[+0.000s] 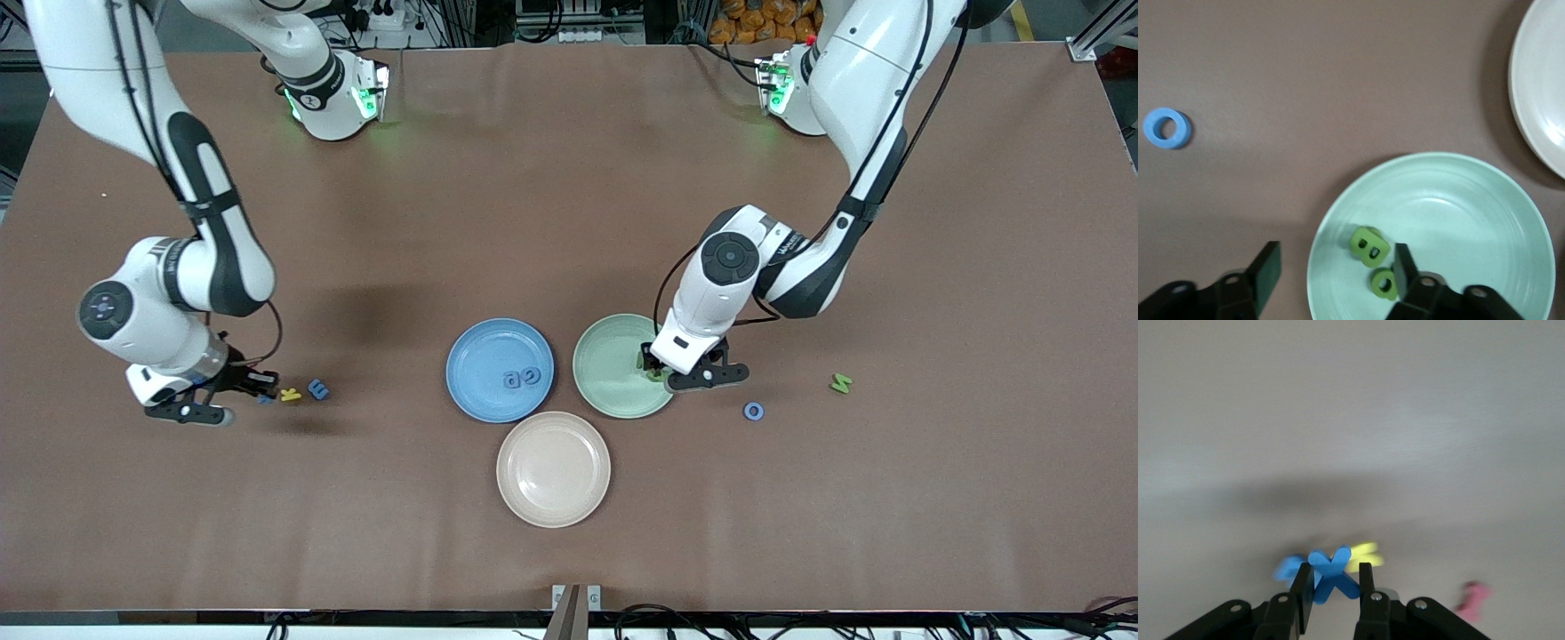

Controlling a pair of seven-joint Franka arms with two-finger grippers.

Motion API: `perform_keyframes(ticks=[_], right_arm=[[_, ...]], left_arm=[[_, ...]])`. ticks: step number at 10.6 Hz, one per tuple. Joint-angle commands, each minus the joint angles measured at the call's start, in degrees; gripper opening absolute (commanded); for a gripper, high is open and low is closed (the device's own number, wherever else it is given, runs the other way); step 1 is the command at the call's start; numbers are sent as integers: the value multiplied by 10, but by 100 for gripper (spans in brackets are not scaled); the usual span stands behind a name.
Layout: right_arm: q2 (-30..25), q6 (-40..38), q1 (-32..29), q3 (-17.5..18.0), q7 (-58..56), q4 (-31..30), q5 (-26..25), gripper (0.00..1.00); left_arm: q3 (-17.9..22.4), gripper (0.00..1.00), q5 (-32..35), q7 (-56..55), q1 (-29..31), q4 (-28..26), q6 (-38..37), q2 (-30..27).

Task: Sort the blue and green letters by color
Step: 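Place the blue x on the blue plate while the left gripper returns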

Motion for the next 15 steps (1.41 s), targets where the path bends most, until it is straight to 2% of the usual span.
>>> perform_keyframes(ticks=[1, 3, 6, 9, 10, 11, 14, 15], right_arm=[[-12, -3, 124, -41, 78, -8, 80, 15], [-9, -1, 190, -41, 117, -3, 120, 15], [8, 4, 276, -41, 201, 19, 121, 15], [49, 4, 337, -37, 282, 78, 122, 19], [58, 3, 341, -35, 293, 95, 122, 35], [60, 1, 340, -35, 294, 98, 122, 99], [52, -12, 315, -36, 289, 97, 121, 100], [42, -53, 289, -38, 289, 99, 120, 100]], left_arm=[[3, 100, 19, 69, 51, 4, -47, -17], [1, 100, 19, 152, 99, -3, -69, -25], [-2, 100, 21, 266, 164, -34, -69, -31], [-6, 100, 21, 402, 229, -80, -47, -51], [-10, 100, 21, 437, 246, -100, -33, -58], [-11, 100, 21, 462, 256, -118, -17, -62], [-11, 100, 21, 516, 293, -174, 72, -59], [-12, 100, 21, 527, 295, -177, 76, -57]])
